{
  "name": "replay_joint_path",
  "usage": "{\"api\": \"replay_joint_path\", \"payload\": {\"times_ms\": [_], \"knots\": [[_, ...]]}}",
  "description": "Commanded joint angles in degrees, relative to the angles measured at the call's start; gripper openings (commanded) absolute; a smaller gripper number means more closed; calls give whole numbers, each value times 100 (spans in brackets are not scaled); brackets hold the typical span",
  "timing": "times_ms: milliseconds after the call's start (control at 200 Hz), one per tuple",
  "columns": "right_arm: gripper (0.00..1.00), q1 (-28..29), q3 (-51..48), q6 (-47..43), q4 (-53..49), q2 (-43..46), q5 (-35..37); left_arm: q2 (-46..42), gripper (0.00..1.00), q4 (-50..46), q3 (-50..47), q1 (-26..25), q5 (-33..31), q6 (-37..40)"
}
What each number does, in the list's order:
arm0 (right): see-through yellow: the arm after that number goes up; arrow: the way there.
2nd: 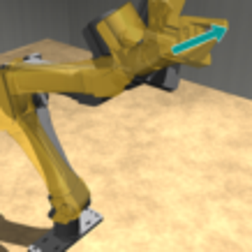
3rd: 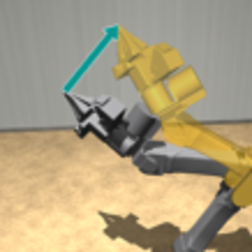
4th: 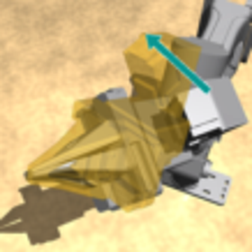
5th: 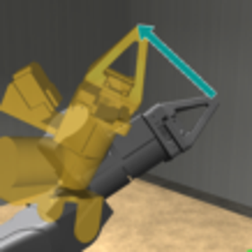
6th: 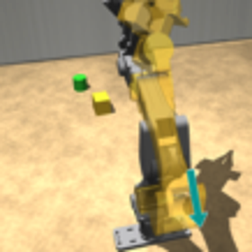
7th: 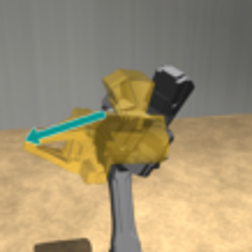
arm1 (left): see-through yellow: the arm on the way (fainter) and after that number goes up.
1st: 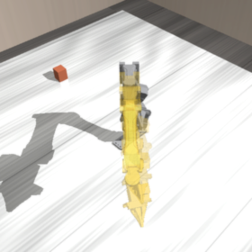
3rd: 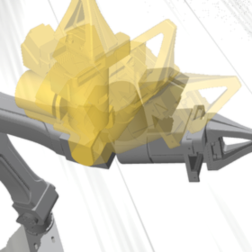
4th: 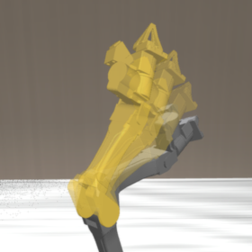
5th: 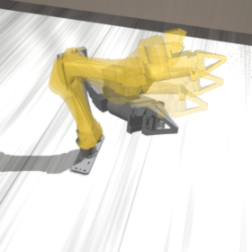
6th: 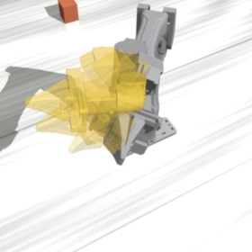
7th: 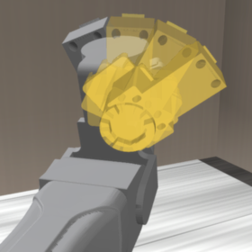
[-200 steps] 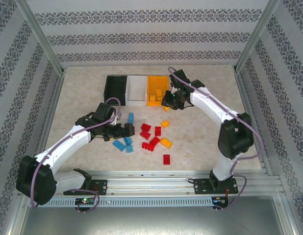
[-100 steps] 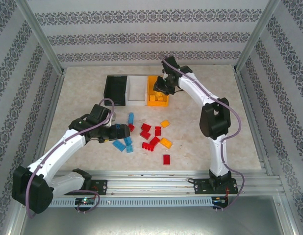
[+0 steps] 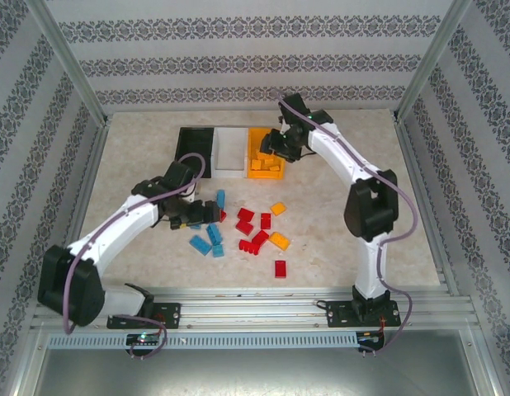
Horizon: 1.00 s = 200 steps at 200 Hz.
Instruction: Sort the legos into containers by color
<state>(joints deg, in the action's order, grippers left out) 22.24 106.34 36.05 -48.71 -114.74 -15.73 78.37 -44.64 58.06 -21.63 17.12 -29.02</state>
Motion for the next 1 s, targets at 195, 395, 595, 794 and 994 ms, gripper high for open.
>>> {"api": "replay_joint_path", "payload": {"times_ms": [195, 395, 595, 794, 994], "knots": [[53, 258, -2798, 190, 81, 2701, 165, 1845, 73, -97, 1303, -96, -696, 750], [51, 355, -3836, 433, 203, 3687, 73, 2665, 69, 67, 1818, -122, -803, 761], [51, 413, -4414, 676, 280, 4119, 47, 3312, 67, 96, 2279, -189, -799, 851], [51, 422, -4528, 741, 287, 4247, 21, 3789, 56, 188, 2542, -210, -770, 860], [51, 439, -4568, 727, 255, 4275, 17, 3971, 23, 187, 2777, -215, -756, 871]]}}
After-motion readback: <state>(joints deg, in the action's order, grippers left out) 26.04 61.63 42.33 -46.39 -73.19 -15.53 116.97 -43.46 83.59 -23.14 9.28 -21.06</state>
